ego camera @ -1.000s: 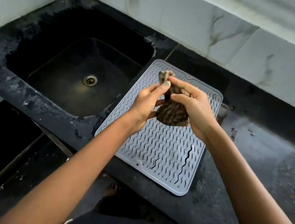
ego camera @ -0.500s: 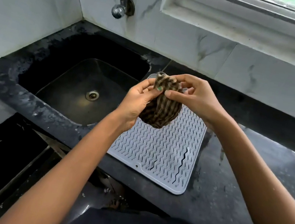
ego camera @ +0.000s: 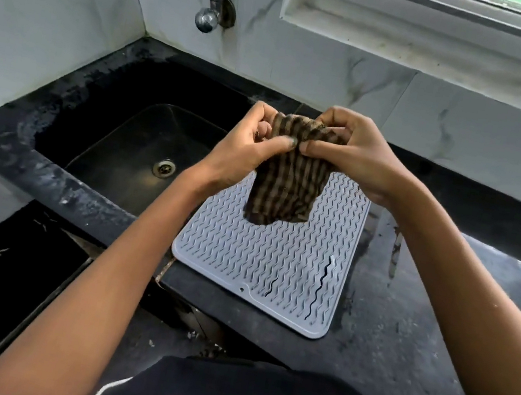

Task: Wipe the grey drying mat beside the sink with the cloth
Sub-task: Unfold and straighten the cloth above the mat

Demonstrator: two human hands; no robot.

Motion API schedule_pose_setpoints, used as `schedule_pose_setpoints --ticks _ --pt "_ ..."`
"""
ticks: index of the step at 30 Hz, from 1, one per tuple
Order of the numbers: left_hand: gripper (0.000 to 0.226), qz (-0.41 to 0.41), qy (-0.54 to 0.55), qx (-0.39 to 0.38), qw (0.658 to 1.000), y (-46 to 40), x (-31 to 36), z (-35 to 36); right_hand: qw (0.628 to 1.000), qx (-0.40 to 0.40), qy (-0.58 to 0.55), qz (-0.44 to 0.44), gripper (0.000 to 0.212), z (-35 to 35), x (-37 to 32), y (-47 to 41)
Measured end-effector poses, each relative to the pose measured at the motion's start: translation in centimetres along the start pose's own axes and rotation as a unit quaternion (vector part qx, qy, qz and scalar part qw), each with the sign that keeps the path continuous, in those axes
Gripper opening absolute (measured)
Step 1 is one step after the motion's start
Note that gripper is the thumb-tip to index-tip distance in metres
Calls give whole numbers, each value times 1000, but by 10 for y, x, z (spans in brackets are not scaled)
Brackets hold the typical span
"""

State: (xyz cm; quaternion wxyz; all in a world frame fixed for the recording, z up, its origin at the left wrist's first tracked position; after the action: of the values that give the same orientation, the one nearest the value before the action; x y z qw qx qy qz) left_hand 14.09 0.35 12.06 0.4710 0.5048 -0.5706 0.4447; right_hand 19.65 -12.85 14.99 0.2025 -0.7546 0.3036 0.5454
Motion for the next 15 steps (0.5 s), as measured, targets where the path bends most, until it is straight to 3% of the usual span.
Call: schedule_pose_setpoints --ticks 3,8,11,13,15 --pt "38 -41 -16 -16 999 0 -4 -10 999 21 -28 -10 22 -16 2 1" --pt "46 -94 -117 -62 987 5 -10 -23 999 27 -18 0 26 -33 0 7" --pt "30 -82 -252 25 964 2 -2 -33 998 62 31 3 24 -39 -2 10" --pt "27 -64 -373 116 918 4 9 -36 992 117 48 15 25 -44 -1 15" --pt "27 -60 -453 123 881 5 14 -27 986 159 42 22 26 -46 -1 22"
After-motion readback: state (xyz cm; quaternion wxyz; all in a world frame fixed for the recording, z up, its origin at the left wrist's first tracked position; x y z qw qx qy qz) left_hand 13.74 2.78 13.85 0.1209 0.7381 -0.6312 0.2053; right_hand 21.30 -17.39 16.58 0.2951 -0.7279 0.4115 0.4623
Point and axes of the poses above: each hand's wrist, its own y-axis away from the middle knuckle, its own z-axis out of the palm, x = y × z, the point moved 7 cm from there along -y, towards the middle knuckle, and after that the axes turned 9 degrees about -x, right-handed, at the moved point
